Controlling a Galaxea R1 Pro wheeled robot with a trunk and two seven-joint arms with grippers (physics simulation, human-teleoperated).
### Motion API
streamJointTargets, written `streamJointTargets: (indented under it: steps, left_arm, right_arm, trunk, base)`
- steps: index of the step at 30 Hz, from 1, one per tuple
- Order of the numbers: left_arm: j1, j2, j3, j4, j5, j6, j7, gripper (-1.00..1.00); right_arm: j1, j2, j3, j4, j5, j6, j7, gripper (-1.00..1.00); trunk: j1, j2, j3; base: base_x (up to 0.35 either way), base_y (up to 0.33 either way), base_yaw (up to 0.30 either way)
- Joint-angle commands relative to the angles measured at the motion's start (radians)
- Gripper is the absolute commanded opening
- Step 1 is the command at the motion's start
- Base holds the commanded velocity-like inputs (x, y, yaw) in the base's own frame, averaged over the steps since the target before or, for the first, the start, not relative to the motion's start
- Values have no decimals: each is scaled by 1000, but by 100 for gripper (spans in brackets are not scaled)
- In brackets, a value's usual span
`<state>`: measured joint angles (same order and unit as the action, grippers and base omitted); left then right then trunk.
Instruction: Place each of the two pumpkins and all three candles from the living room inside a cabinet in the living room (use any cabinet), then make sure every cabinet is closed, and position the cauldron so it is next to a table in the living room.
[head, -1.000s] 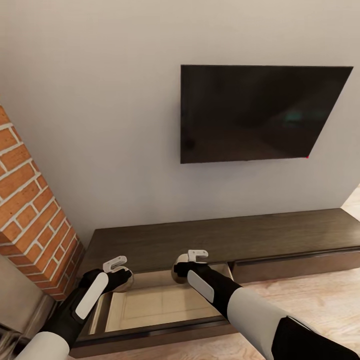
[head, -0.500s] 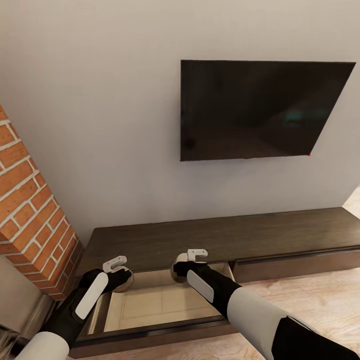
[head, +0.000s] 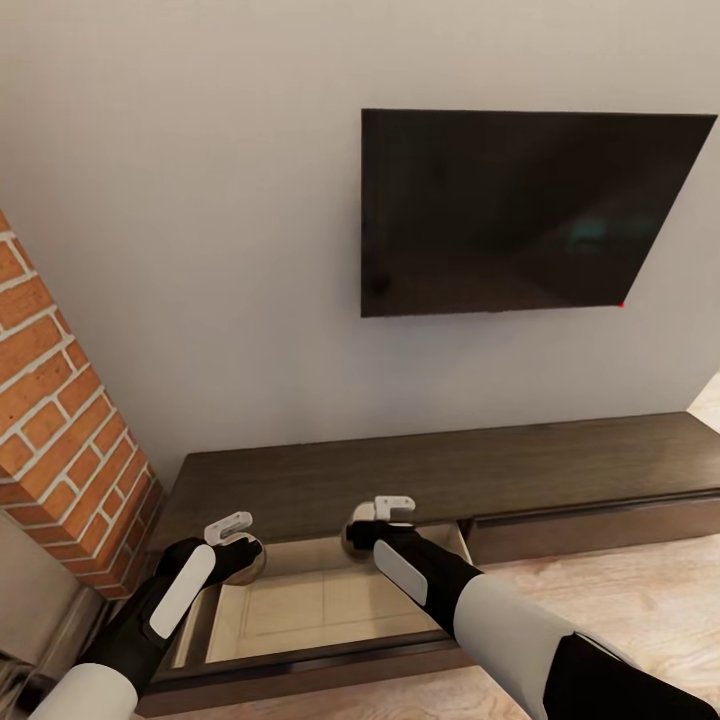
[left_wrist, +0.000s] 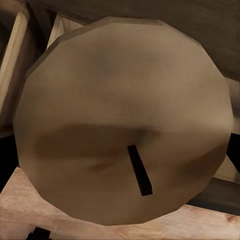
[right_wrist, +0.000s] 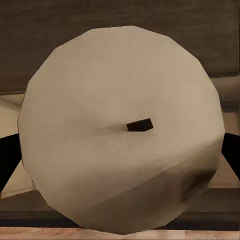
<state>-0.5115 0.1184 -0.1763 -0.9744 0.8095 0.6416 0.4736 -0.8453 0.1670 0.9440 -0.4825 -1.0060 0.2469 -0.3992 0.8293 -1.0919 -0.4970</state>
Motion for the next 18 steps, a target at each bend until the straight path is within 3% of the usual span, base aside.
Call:
streamJointTargets:
  steps: [1,6,9,18]
  left_arm:
    - [-1,1,-4,-1,8,1,11,-100]
    - [-1,1,-5,-1,8,1,11,-100]
    - [-1,0,-5,-1,8,1,11,-100]
    - [-1,2,3,0,13,1,11,-100]
  right_arm:
    - [-1,-1,7,-2,-7,-14,-9,-100]
    - [-1,0,39,-1,-8,-58,-9,-100]
    - [0,0,63,4,-14,-37,-11,-100]
    - [0,2,70,10,-23,33,-19,-100]
  trunk:
    - [4,-8,-4]
    - [23,-43,-20]
    - [35,-64,-29]
    - [69,-127,-58]
  base:
    - [0,0,0]
    - [0,0,0]
    - [0,0,0]
    - [0,0,0]
